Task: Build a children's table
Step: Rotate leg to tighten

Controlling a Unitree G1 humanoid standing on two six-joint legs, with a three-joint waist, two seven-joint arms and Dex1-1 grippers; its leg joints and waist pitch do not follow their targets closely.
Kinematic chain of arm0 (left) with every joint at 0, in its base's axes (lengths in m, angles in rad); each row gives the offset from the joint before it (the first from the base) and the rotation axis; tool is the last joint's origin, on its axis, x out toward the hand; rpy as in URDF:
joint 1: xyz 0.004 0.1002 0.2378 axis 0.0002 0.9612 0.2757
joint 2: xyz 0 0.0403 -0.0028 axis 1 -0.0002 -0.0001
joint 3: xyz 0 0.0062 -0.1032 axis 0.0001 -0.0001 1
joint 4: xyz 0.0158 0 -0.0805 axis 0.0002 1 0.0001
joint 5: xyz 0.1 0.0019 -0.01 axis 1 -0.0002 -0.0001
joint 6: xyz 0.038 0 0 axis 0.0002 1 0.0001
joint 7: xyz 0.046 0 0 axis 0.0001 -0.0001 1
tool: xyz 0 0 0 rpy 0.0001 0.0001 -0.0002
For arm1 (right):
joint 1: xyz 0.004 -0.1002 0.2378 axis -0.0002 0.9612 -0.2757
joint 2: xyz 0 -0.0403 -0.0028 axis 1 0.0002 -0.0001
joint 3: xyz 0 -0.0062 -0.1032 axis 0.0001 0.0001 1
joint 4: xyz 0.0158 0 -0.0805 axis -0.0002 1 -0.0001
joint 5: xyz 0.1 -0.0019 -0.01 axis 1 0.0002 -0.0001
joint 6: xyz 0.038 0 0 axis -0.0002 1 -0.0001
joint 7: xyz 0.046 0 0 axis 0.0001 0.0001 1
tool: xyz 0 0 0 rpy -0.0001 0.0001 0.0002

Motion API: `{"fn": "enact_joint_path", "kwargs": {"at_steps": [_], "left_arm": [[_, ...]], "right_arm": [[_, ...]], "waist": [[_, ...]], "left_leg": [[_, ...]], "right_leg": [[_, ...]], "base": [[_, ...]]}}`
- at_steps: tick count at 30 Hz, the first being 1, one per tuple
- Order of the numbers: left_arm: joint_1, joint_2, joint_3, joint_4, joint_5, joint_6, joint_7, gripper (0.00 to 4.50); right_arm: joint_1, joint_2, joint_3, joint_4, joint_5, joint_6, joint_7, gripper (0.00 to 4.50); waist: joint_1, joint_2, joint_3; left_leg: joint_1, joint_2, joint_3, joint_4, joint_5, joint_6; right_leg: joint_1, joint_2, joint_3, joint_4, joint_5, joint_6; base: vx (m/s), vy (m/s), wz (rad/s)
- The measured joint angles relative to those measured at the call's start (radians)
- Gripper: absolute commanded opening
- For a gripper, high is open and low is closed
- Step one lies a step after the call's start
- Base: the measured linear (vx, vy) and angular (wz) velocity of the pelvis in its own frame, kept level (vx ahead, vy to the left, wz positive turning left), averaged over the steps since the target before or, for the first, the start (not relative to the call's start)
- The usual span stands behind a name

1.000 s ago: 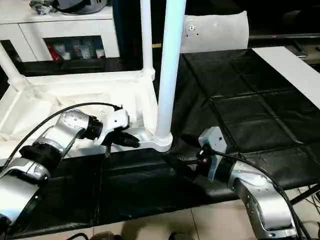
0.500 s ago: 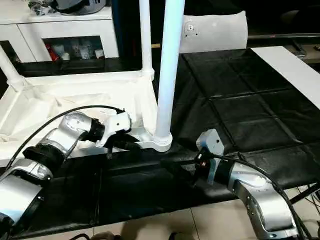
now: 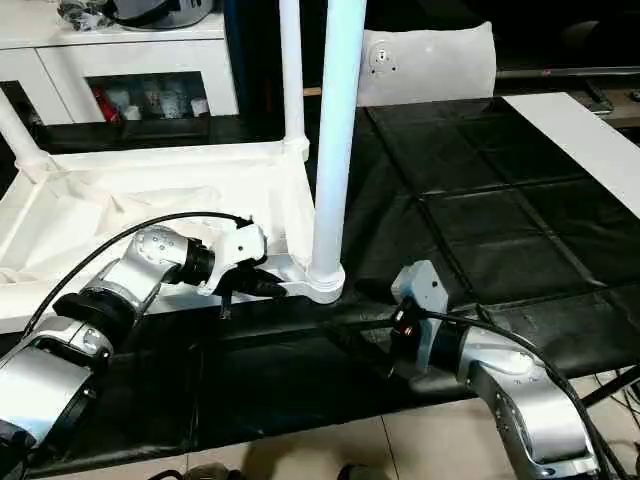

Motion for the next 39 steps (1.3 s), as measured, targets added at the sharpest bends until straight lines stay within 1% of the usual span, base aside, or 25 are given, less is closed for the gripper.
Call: {"fn": "enact_joint_path", "kwargs": {"at_steps": [7,11,14,17,18,20,21,24,26,28,29,31,32,33,34,35,39], "left_arm": [[0.000,0.010,-0.003,0.008,0.010,-0.045,-0.013,0.07],[0.025,0.047,0.005,-0.015,-0.020,-0.054,-0.125,0.07],[0.051,0.072,0.004,-0.049,-0.040,-0.055,-0.205,0.07],[0.086,0.100,-0.001,-0.106,-0.052,-0.074,-0.272,0.07],[0.093,0.103,-0.005,-0.116,-0.057,-0.081,-0.290,0.07],[0.101,0.111,-0.012,-0.132,-0.060,-0.087,-0.314,0.07],[0.111,0.117,-0.013,-0.152,-0.062,-0.088,-0.327,0.01],[0.145,0.137,-0.023,-0.218,-0.076,-0.081,-0.360,0.01],[0.159,0.142,-0.031,-0.253,-0.078,-0.073,-0.373,0.00],[0.183,0.146,-0.034,-0.303,-0.081,-0.059,-0.377,0.00],[0.186,0.147,-0.038,-0.317,-0.083,-0.053,-0.379,0.00],[0.194,0.149,-0.041,-0.333,-0.086,-0.046,-0.381,0.00],[0.202,0.151,-0.042,-0.350,-0.087,-0.042,-0.381,0.00],[0.209,0.154,-0.042,-0.364,-0.088,-0.033,-0.381,0.00],[0.216,0.160,-0.041,-0.381,-0.088,-0.025,-0.380,0.00],[0.217,0.163,-0.041,-0.387,-0.088,-0.021,-0.381,0.00],[0.224,0.166,-0.041,-0.409,-0.088,-0.006,-0.380,0.00]], "right_arm": [[0.000,-0.004,0.002,0.000,0.000,-0.001,0.001,4.50],[-0.012,-0.016,-0.001,0.018,0.000,-0.007,0.005,4.50],[-0.022,-0.043,-0.006,0.035,0.000,-0.011,0.033,4.50],[-0.049,-0.073,0.010,0.041,0.002,-0.011,0.098,4.50],[-0.058,-0.080,0.012,0.042,0.004,-0.011,0.116,4.50],[-0.082,-0.080,0.026,0.052,0.008,-0.011,0.144,4.50],[-0.099,-0.079,0.039,0.063,0.018,-0.011,0.165,4.31],[-0.151,-0.062,0.077,0.119,0.029,-0.012,0.221,4.31],[-0.177,-0.045,0.099,0.148,0.029,-0.014,0.241,3.95],[-0.210,-0.025,0.125,0.188,0.024,-0.025,0.266,3.81],[-0.219,-0.019,0.134,0.201,0.019,-0.033,0.274,3.81],[-0.232,-0.008,0.150,0.221,0.013,-0.047,0.283,3.51],[-0.243,-0.004,0.157,0.238,0.007,-0.054,0.291,3.51],[-0.253,-0.002,0.168,0.255,0.000,-0.064,0.302,3.36],[-0.266,0.006,0.178,0.278,-0.006,-0.076,0.314,3.36],[-0.273,0.011,0.185,0.288,-0.009,-0.079,0.317,3.24],[-0.285,0.023,0.203,0.317,-0.016,-0.098,0.340,2.97]], "waist": [[-0.002,0.000,0.000],[-0.002,0.000,0.000],[0.007,0.000,0.000],[0.013,-0.001,0.000],[0.020,-0.001,0.000],[0.026,-0.002,0.000],[0.028,-0.003,0.000],[0.027,-0.010,0.001],[0.030,-0.014,0.001],[0.029,-0.019,0.002],[0.029,-0.021,0.002],[0.029,-0.024,0.001],[0.028,-0.025,0.001],[0.027,-0.027,0.001],[0.025,-0.029,0.000],[0.025,-0.031,0.000],[0.025,-0.033,0.000]], "left_leg": [[0.000,0.000,0.000,0.000,0.000,0.000],[0.000,0.000,0.000,0.000,0.000,0.000],[-0.001,0.000,0.001,0.000,0.000,0.000],[-0.001,0.000,0.002,0.000,0.000,0.000],[-0.001,0.000,0.002,0.000,0.000,0.000],[-0.001,0.000,0.003,0.000,0.000,0.000],[-0.001,0.001,0.003,0.000,0.000,0.000],[-0.002,0.001,0.004,0.000,0.000,0.001],[-0.002,0.001,0.004,0.000,0.000,0.001],[-0.003,0.001,0.006,0.000,0.002,0.003],[-0.003,0.001,0.006,0.000,0.002,0.003],[-0.004,0.001,0.007,0.000,0.003,0.004],[-0.004,0.001,0.007,0.000,0.003,0.004],[-0.004,0.001,0.007,0.000,0.003,0.004],[-0.004,0.001,0.008,0.000,0.003,0.004],[-0.004,0.001,0.007,0.000,0.003,0.004],[-0.005,0.001,0.007,0.000,0.003,0.004]], "right_leg": [[0.000,0.000,0.000,0.000,0.000,0.000],[-0.001,0.000,-0.001,0.000,0.000,0.000],[0.000,-0.001,-0.001,0.000,0.000,0.000],[-0.001,-0.002,-0.001,0.000,0.000,0.000],[-0.001,-0.002,-0.001,0.000,0.000,0.000],[-0.001,-0.002,-0.001,0.001,0.000,0.000],[-0.001,-0.003,-0.001,0.001,0.000,0.000],[-0.001,-0.003,-0.001,0.001,0.000,0.000],[-0.001,-0.003,-0.001,0.001,0.000,0.001],[-0.001,-0.005,0.000,0.001,0.000,0.001],[-0.001,-0.005,0.000,0.001,0.000,0.001],[-0.001,-0.005,0.001,0.001,-0.001,0.001],[-0.001,-0.005,0.001,0.001,-0.001,0.001],[-0.001,-0.005,0.001,0.001,-0.001,0.001],[-0.001,-0.005,0.001,0.001,-0.001,0.001],[-0.002,-0.005,0.001,0.001,-0.001,0.001],[-0.001,-0.005,0.001,0.001,-0.001,0.001]], "base": [[0.000,0.000,0.00],[0.000,0.000,0.00],[0.000,0.000,0.00],[0.000,0.000,0.00],[0.000,0.000,0.00],[0.000,0.000,0.00],[0.000,0.000,0.00],[0.000,0.000,0.00],[0.000,0.000,0.00],[0.000,0.000,0.00],[0.000,0.000,0.00],[0.000,0.000,0.00],[0.000,0.000,0.00],[0.000,0.000,0.00],[0.000,0.000,0.00],[0.000,0.000,0.00],[0.000,0.000,0.00]]}}
